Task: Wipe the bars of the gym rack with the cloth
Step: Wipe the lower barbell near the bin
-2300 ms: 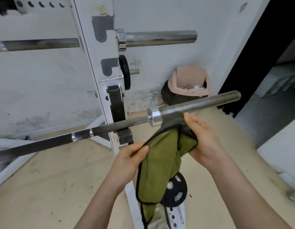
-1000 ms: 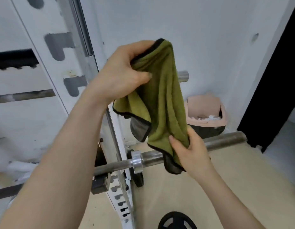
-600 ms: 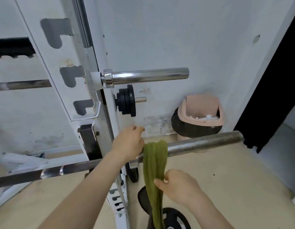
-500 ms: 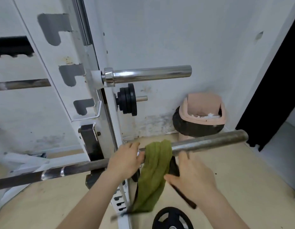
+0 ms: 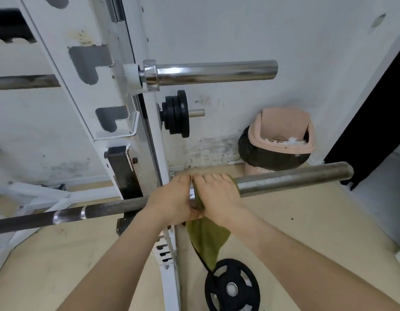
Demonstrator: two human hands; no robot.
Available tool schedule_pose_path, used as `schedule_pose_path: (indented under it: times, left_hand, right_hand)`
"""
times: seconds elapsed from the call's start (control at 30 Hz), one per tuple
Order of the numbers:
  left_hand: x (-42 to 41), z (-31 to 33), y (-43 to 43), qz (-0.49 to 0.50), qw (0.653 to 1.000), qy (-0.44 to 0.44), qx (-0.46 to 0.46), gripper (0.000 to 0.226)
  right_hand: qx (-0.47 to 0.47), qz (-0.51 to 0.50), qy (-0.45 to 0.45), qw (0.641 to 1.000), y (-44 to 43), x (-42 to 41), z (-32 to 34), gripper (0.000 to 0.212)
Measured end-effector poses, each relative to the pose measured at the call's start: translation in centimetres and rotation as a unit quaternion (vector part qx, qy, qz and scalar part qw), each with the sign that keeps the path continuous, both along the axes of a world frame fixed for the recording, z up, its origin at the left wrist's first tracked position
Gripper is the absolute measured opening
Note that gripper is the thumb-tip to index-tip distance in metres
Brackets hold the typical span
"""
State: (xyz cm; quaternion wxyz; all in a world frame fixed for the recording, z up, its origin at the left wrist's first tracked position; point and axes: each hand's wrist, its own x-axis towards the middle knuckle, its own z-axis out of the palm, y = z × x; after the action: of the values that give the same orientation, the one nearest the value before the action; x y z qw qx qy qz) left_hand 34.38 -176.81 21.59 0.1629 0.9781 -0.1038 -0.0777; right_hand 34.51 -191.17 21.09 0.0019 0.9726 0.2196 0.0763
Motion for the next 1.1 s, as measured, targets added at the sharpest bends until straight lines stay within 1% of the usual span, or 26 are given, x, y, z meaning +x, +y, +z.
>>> schedule_pose_path:
  times: [0.07, 0.1, 0.13, 0.23, 0.3, 0.33, 0.37, 0.43, 0.5, 0.53, 0.6, 0.67, 0.7, 0.73, 0.77, 0.83, 0.93, 0.97, 1.03, 1.1]
  left_hand:
    - [0.2, 0.2, -0.1, 0.023, 1.000, 0.017, -0.006, 0.088]
    - [0.0, 0.2, -0.2, 0.033, 0.999, 0.006, -0.009, 0.085]
    - [-0.5, 0.0, -0.6, 0.038, 0.999, -0.018, -0.001, 0.086]
    - [-3.5, -1.1, -1.3, 0.025, 0.990, -0.136, 0.032, 0.093]
    - [-5.5, -1.7, -1.2, 0.008, 0.982, -0.186, 0.019, 0.091]
    - [-6.4, -1.9, -1.1, 0.002, 0.979, -0.205, 0.006, 0.084]
    - [-7.0, -2.0, -1.0, 0.000, 0.976, -0.219, -0.013, 0.073]
    - [-7.2, -0.9, -1.3, 0.013, 0.968, -0.242, -0.062, 0.051]
    - [-5.7, 0.6, -2.1, 0.043, 0.963, -0.248, -0.098, 0.042]
    - [-4.3, 1.0, -2.5, 0.055, 0.964, -0.236, -0.105, 0.041]
    - [-1.4, 1.1, -3.2, 0.071, 0.978, -0.166, -0.106, 0.043]
    - [0.6, 0.4, -3.5, 0.070, 0.989, -0.083, -0.096, 0.052]
    - [0.8, -0.1, -3.4, 0.069, 0.992, -0.058, -0.087, 0.056]
    - [0.7, -0.5, -3.3, 0.072, 0.994, -0.052, -0.070, 0.057]
    - [0.2, -0.7, -3.1, 0.071, 0.994, -0.066, -0.050, 0.055]
    - [-1.1, -1.1, -2.8, 0.054, 0.990, -0.120, -0.042, 0.049]
    - [-3.6, -1.2, -2.1, 0.018, 0.981, -0.153, -0.121, 0.053]
    - [-4.5, -1.1, -1.8, 0.009, 0.978, -0.159, -0.135, 0.054]
    - [-6.4, -0.8, -1.8, 0.003, 0.976, -0.169, -0.138, 0.055]
    - [-6.8, 0.2, -2.1, 0.008, 0.971, -0.187, -0.151, 0.047]
  right_hand:
    - [-0.013, 0.009, -0.012, 1.000, -3.3, 0.5, -0.5, 0.069]
    - [-0.030, -0.012, -0.008, 0.999, -5.9, 0.9, -0.8, 0.064]
    - [-0.044, -0.048, -0.007, 0.998, -9.0, 1.1, -0.9, 0.060]
    - [-0.067, -0.182, -0.012, 0.981, -17.9, 1.6, -0.1, 0.051]
    - [-0.076, -0.250, 0.015, 0.965, -20.0, 1.9, 0.7, 0.053]
    - [-0.085, -0.262, 0.032, 0.961, -19.5, 1.9, 0.8, 0.057]
    - [-0.093, -0.256, 0.037, 0.962, -18.3, 1.8, 0.8, 0.059]
    - [-0.086, -0.206, 0.032, 0.974, -14.6, 1.3, 0.3, 0.061]
    - [-0.065, -0.144, 0.039, 0.987, -9.6, 0.4, 0.0, 0.061]
    - [-0.053, -0.109, 0.039, 0.992, -7.0, 0.0, -0.1, 0.060]
    - [-0.025, -0.047, 0.023, 0.998, -3.4, -0.2, -0.5, 0.054]
    - [-0.012, -0.004, -0.001, 1.000, -3.2, 0.4, -0.7, 0.053]
    - [-0.015, 0.005, -0.006, 1.000, -4.4, 0.7, -0.8, 0.055]
    - [-0.022, 0.002, 0.002, 1.000, -6.2, 1.0, -0.7, 0.056]
    - [-0.030, -0.013, 0.015, 0.999, -8.4, 1.4, -0.6, 0.056]
    - [-0.046, -0.071, 0.030, 0.996, -13.2, 1.9, -0.3, 0.056]
    - [-0.062, -0.161, 0.033, 0.984, -19.6, 2.2, 0.5, 0.057]
    - [-0.069, -0.186, 0.042, 0.979, -20.9, 2.3, 0.9, 0.061]
    - [-0.091, -0.221, 0.088, 0.967, -21.4, 2.2, 1.4, 0.077]
    - [-0.110, -0.217, 0.120, 0.963, -19.0, 1.8, 1.6, 0.094]
